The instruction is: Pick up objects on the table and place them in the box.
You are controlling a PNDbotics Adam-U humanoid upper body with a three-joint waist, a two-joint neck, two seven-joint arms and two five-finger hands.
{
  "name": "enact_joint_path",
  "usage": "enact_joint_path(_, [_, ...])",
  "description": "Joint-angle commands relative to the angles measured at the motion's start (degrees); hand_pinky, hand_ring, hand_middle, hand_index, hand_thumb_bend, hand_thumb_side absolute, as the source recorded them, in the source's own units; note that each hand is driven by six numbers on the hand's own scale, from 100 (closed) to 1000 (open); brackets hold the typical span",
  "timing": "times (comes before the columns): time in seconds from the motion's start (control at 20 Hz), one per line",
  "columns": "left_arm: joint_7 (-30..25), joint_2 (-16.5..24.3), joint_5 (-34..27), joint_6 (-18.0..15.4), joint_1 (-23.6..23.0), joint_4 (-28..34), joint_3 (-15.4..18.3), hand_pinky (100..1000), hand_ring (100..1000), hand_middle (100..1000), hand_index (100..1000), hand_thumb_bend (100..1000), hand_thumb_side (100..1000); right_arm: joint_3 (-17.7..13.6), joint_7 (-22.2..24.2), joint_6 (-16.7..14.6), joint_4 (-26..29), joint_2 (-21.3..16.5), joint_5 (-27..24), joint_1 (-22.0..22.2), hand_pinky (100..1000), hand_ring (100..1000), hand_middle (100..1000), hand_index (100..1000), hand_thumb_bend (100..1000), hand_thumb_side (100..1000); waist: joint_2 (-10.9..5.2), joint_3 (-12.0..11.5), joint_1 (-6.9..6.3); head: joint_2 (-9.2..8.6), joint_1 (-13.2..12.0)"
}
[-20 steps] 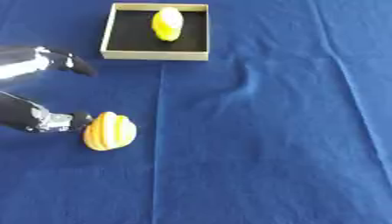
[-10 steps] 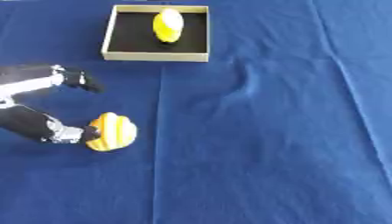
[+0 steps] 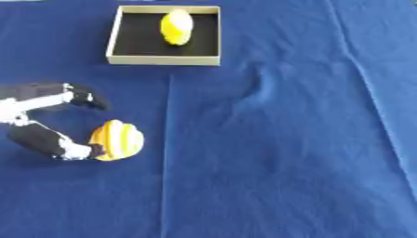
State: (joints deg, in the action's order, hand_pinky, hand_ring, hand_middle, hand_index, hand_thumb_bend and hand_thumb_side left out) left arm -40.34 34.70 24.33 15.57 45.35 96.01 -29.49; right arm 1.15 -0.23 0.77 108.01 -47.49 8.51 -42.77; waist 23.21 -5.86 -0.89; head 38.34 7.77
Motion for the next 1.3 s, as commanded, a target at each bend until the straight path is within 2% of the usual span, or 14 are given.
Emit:
enact_joint_path(0.05, [0.6, -0.2, 0.6, -0.2, 0.3, -0.6, 0.4, 904, 878, 800, 868, 458, 451, -0.5, 0.1, 0.0, -0.1, -0.6, 0.0, -0.4, 896, 933, 876, 905, 100, 532, -1.36, 0.1, 0.18, 0.01, -0.2])
enact_joint_path(0.25, [2.0, -1.2, 0.4, -0.5, 0.1, -0.6, 0.5, 883, 859, 782, 833, 466, 450, -0.6, 0.1, 0.2, -1.0, -0.1, -0.1, 0.2, 896, 935, 877, 904, 100, 546, -1.27, 0.2, 0.28, -0.08, -0.2])
enact_joint_path(0.45, [3.4, -1.4, 1.2, -1.4, 0.0, -0.2, 0.2, 842, 805, 717, 731, 470, 396, -0.8, 0.1, 0.4, -1.9, 0.3, -0.4, 0.7, 897, 937, 878, 905, 100, 560, -1.22, 0.2, 0.26, -0.12, -0.3])
enact_joint_path(0.5, [3.6, -1.4, 1.6, -1.8, 0.0, -0.2, 0.1, 818, 772, 670, 686, 424, 330, -0.9, 0.0, 0.4, -2.1, 0.4, -0.5, 0.8, 897, 938, 878, 905, 100, 567, -1.22, 0.2, 0.26, -0.11, -0.3])
enact_joint_path(0.55, [3.9, -1.4, 2.1, -2.2, -0.1, -0.3, 0.0, 815, 767, 662, 681, 418, 321, -0.9, 0.0, 0.4, -2.2, 0.5, -0.7, 0.9, 897, 938, 878, 905, 100, 568, -1.21, 0.2, 0.27, -0.09, -0.3])
enact_joint_path(0.6, [4.2, -1.4, 2.6, -2.6, -0.2, -0.4, -0.1, 795, 739, 625, 657, 334, 235, -0.9, -0.1, 0.4, -2.4, 0.5, -0.9, 0.9, 897, 939, 878, 905, 100, 579, -1.22, 0.3, 0.28, -0.10, -0.3])
enact_joint_path(0.7, [4.7, -1.6, 3.1, -3.1, -0.3, -0.6, -0.1, 777, 712, 598, 636, 232, 126, -1.0, -0.1, 0.4, -2.7, 0.7, -1.2, 1.1, 898, 939, 879, 906, 100, 590, -1.24, 0.3, 0.29, -0.11, -0.3])
enact_joint_path(0.75, [4.9, -1.6, 3.2, -3.3, -0.2, -0.6, -0.1, 772, 704, 590, 631, 206, 100, -1.0, -0.1, 0.4, -2.7, 0.7, -1.3, 1.2, 898, 939, 879, 906, 100, 592, -1.26, 0.3, 0.28, -0.09, -0.3])
enact_joint_path(0.9, [5.6, -1.8, 3.4, -3.2, -0.3, -0.9, -0.1, 756, 681, 566, 607, 100, 100, -1.2, -0.3, 0.5, -3.0, 1.0, -1.5, 1.4, 898, 940, 880, 906, 100, 604, -1.31, 0.3, 0.29, -0.13, -0.3])
enact_joint_path(1.15, [6.4, -2.0, 2.4, -2.7, -0.2, 0.4, 0.2, 745, 669, 555, 586, 100, 100, -1.4, -0.1, -0.1, -3.5, 1.1, -2.1, 1.8, 903, 945, 875, 909, 100, 632, -1.45, 0.3, 0.23, -0.04, -0.4])
enact_joint_path(1.3, [6.4, -2.1, 2.4, -2.3, -0.1, 0.7, 0.2, 705, 616, 524, 548, 100, 100, -1.4, 0.0, -0.4, -3.8, 1.3, -2.5, 1.9, 904, 947, 874, 912, 100, 647, -1.49, 0.3, 0.20, -0.12, -0.4])
